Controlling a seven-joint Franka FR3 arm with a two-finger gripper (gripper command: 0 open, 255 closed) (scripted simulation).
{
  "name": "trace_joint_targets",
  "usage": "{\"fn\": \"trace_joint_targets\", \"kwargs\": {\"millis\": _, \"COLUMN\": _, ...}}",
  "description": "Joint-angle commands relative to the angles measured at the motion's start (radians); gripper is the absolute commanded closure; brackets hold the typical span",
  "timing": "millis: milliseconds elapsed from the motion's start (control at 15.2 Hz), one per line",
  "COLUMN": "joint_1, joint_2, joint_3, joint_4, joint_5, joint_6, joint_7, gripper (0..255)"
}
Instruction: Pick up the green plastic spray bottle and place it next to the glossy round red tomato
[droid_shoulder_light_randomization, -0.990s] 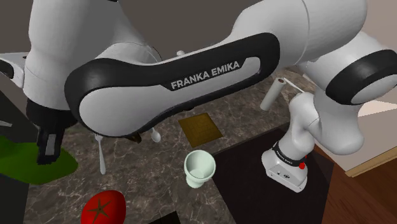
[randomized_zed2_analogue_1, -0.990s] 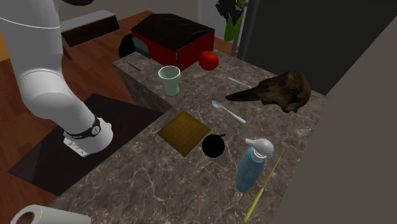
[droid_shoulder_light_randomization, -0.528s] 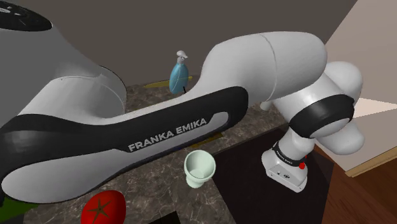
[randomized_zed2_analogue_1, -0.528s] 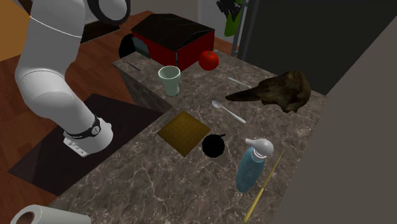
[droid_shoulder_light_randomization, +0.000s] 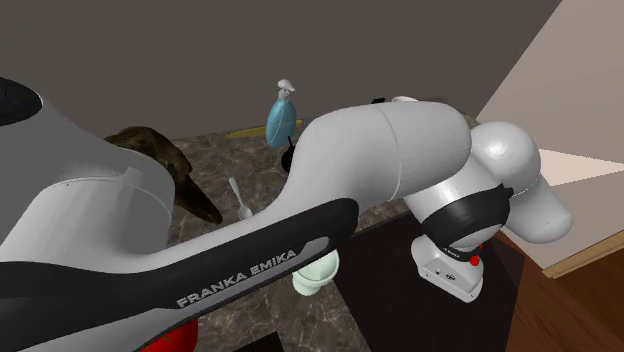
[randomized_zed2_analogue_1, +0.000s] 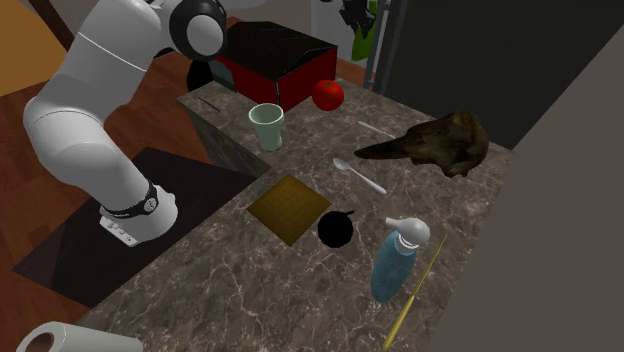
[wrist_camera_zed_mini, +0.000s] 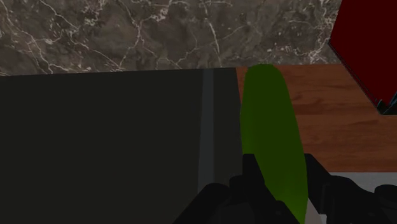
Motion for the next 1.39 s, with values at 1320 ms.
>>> {"fn": "trace_joint_targets", "kwargs": {"millis": 1320, "joint_1": 0.011, "joint_2": 0.047, "joint_3": 0.021, "joint_4": -0.211, "joint_5": 0.028, "joint_6": 0.258, "joint_7": -0.046, "gripper": 255}}
